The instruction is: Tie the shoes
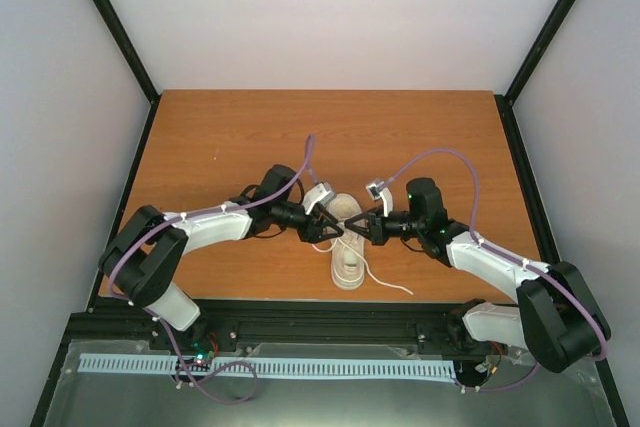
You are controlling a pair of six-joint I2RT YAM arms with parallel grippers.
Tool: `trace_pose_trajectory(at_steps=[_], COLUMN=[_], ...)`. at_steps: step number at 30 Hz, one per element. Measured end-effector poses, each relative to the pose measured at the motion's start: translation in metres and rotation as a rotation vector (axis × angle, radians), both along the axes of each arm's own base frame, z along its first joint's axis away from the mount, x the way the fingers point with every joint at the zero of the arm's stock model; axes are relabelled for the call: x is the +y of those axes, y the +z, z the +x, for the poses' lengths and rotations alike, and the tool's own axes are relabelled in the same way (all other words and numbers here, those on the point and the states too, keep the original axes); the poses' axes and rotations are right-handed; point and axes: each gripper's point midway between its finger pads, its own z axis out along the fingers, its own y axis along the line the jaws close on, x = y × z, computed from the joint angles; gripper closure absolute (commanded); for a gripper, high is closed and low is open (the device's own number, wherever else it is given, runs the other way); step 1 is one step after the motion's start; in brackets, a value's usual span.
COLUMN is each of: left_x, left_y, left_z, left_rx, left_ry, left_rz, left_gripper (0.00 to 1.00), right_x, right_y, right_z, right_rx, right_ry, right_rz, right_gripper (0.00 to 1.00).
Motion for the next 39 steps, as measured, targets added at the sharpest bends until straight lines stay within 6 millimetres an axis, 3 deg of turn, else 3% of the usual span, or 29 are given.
trace_pose_trajectory(at_steps=[9, 17, 18, 19, 20, 21, 22, 24, 28, 36, 39], left_x=[-0.006, -0.010, -0.011, -0.011, -0.012, -0.012, -0.012, -0.010, -0.006, -0.005, -0.005], left_y=[0.003, 0.008, 0.009, 0.011, 0.012, 0.014, 0.016, 0.017, 0.017, 0.016, 0.016], left_z=[-0.001, 0.002, 0.002, 0.003, 0.004, 0.005, 0.005, 0.004, -0.001, 0.000, 0.000], left_rx=[-0.013, -0.026, -0.031, -0.035, -0.041, -0.045, -0.050, -0.056, -0.058, -0.063, -0.062], left_ry=[-0.042, -0.048, -0.047, -0.045, -0.042, -0.039, -0.037, -0.033, -0.027, -0.018, -0.015], left_rz=[-0.035, -0.062, -0.067, -0.072, -0.077, -0.082, -0.087, -0.092, -0.092, -0.090, -0.090], left_gripper=[0.63, 0.95, 0.97, 0.99, 0.99, 0.99, 0.99, 0.99, 0.99, 0.99, 0.99], right_x=[0.001, 0.001, 0.001, 0.001, 0.001, 0.001, 0.000, -0.001, -0.012, -0.036, -0.041], right_y=[0.000, -0.001, -0.001, -0.001, -0.001, -0.002, -0.003, -0.005, -0.014, -0.057, -0.064], right_z=[-0.002, -0.002, -0.002, -0.002, -0.002, -0.002, -0.002, -0.001, -0.003, -0.026, -0.033], right_rx=[0.008, 0.010, 0.011, 0.011, 0.011, 0.018, 0.020, 0.022, 0.025, 0.133, 0.158], right_ry=[0.015, 0.014, 0.014, 0.014, 0.014, 0.011, 0.007, -0.010, -0.075, -0.190, -0.207], right_rz=[0.006, 0.005, 0.004, 0.004, 0.003, 0.001, -0.002, -0.011, -0.033, -0.075, -0.068], right_gripper=[0.97, 0.97, 0.91, 0.77, 0.54, 0.38, 0.30, 0.24, 0.24, 0.37, 0.42])
